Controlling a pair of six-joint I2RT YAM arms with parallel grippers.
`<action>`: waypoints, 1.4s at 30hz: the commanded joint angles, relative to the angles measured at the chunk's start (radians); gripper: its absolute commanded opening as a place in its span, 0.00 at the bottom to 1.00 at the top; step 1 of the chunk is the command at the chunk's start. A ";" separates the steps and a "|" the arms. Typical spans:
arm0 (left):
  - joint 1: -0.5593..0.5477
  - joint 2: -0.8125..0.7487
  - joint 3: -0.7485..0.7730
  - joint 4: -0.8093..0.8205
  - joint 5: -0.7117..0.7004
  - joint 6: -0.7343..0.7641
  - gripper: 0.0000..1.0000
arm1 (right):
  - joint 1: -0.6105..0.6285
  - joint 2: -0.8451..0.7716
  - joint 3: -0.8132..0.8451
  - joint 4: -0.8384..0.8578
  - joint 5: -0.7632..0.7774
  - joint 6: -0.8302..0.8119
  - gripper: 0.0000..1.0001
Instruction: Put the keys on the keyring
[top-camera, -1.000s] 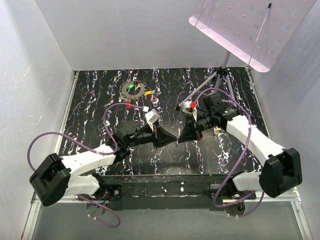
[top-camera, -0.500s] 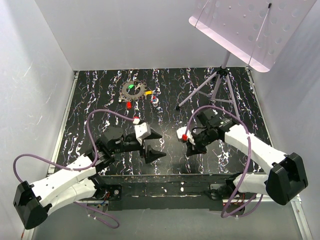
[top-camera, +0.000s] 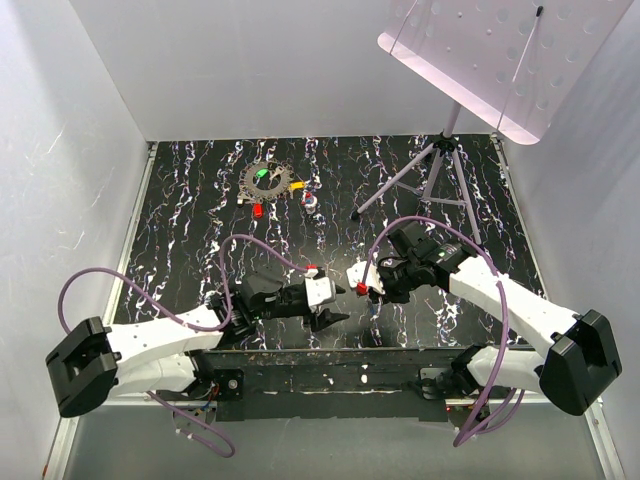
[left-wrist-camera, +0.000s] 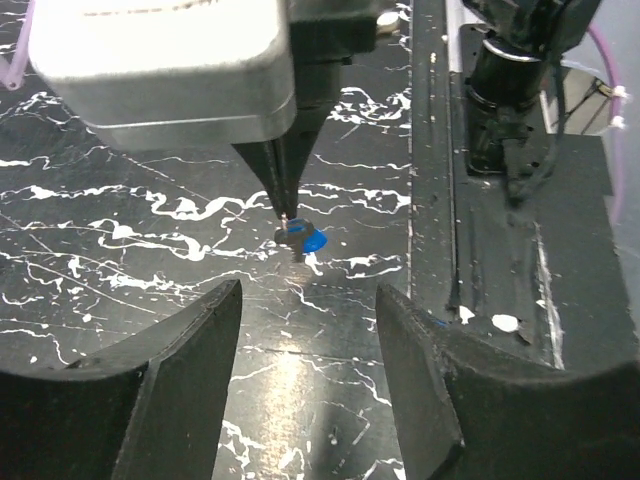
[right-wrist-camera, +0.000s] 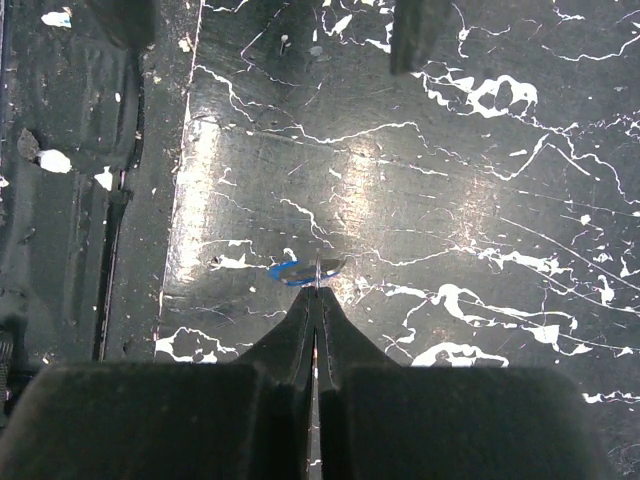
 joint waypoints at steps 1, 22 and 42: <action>-0.014 0.054 -0.034 0.211 -0.080 -0.022 0.51 | 0.007 -0.018 0.012 0.019 -0.030 0.005 0.01; -0.043 0.323 -0.002 0.442 -0.086 -0.096 0.36 | 0.007 -0.007 0.035 0.001 -0.086 0.039 0.01; -0.051 0.381 -0.026 0.561 -0.080 -0.145 0.27 | -0.001 -0.003 0.050 -0.002 -0.126 0.073 0.01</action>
